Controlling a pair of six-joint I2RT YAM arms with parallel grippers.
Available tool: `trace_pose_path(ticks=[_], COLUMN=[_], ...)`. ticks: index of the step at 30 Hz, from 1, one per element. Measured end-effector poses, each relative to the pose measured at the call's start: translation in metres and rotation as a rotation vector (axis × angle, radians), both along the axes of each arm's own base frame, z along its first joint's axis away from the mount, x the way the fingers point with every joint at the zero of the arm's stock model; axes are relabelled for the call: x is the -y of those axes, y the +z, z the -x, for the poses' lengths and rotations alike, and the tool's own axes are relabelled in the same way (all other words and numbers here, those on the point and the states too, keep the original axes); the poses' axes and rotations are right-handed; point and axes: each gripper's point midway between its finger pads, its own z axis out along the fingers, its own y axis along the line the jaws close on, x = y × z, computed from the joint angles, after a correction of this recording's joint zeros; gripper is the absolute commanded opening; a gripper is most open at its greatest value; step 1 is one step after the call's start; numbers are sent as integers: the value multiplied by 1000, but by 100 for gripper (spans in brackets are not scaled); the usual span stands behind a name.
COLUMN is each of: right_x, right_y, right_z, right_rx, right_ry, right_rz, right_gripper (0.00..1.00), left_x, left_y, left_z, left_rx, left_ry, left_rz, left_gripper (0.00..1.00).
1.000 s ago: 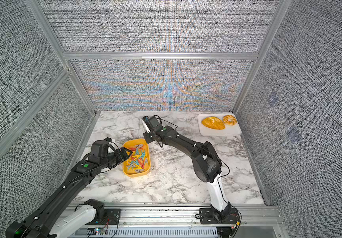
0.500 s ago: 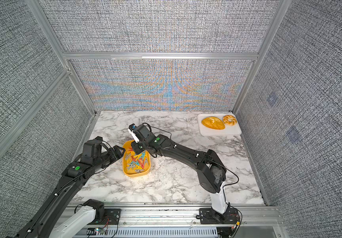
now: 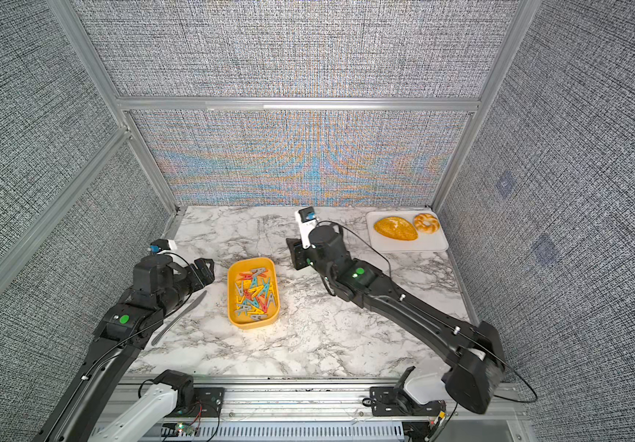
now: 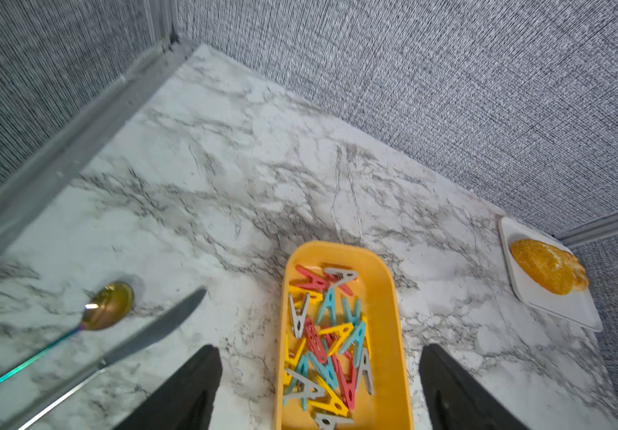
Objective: Put the clothespins into the storage box
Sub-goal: Place the clothespin in the storage box, then reset both arms
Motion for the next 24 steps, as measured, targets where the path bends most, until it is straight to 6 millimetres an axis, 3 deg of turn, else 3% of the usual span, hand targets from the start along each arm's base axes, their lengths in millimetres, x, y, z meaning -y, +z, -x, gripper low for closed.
trace_pose_path(ticks=[2, 4, 7, 11, 14, 16, 20, 24], right_x=[24, 35, 57, 103, 157, 191, 252, 302], right_y=[7, 7, 5, 11, -17, -45, -104, -150], right_z=[1, 9, 15, 2, -13, -14, -4, 14], right_rx=[79, 151, 248, 332, 307, 273, 199, 141], right_ry=[-61, -65, -114, -268, -416, -498, -649, -798], right_rz=[-16, -11, 38, 92, 170, 222, 302, 317], right_gripper=[56, 82, 88, 97, 98, 99, 99, 99], left_x=[-11, -22, -34, -39, -45, -49, -56, -58], left_y=[8, 10, 10, 13, -3, -28, -81, -116], left_z=[-6, -11, -18, -30, -39, -40, -42, -56], left_rx=[56, 107, 186, 259, 254, 211, 121, 53], left_ry=[48, 101, 150, 159, 173, 167, 158, 143], left_rz=[-48, -96, -171, -285, -384, -457, -574, -644], left_gripper=[99, 99, 99, 99, 99, 100, 100, 99])
